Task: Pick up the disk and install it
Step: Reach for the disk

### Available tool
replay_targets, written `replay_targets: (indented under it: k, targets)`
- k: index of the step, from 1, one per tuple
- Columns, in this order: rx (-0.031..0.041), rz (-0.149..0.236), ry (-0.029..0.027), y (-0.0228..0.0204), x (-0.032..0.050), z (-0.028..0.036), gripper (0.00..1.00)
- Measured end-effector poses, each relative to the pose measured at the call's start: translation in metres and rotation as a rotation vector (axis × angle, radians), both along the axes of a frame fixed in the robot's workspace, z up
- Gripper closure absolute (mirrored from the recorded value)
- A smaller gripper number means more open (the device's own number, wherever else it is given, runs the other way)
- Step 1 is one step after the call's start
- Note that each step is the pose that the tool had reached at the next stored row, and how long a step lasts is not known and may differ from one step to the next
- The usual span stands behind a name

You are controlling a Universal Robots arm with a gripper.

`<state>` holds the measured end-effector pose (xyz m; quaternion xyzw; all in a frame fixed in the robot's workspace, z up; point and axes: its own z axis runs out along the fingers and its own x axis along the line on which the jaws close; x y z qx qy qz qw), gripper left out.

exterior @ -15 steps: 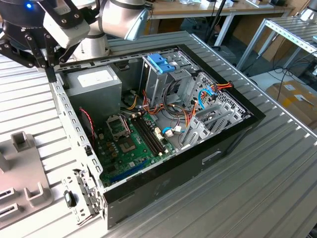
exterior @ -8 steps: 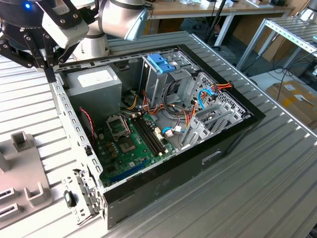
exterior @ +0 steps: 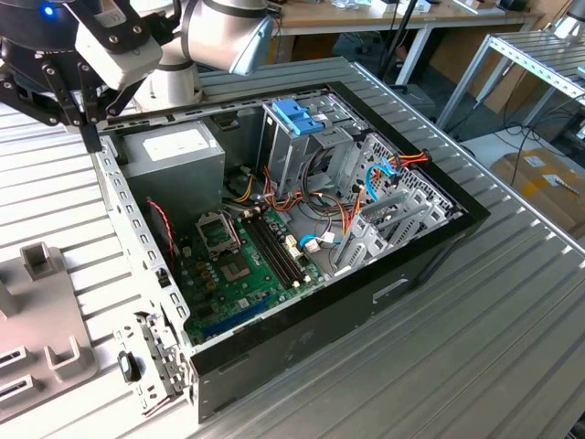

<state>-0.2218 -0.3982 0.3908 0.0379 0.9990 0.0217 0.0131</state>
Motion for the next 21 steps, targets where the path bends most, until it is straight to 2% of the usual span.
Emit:
replay_targets:
  k: [7, 21]
  targets:
    - [0.0, 0.0, 0.0, 0.0, -0.0068, -0.0002, 0.89]
    - [0.0, 0.0, 0.0, 0.0, -0.0153, -0.0006, 0.89]
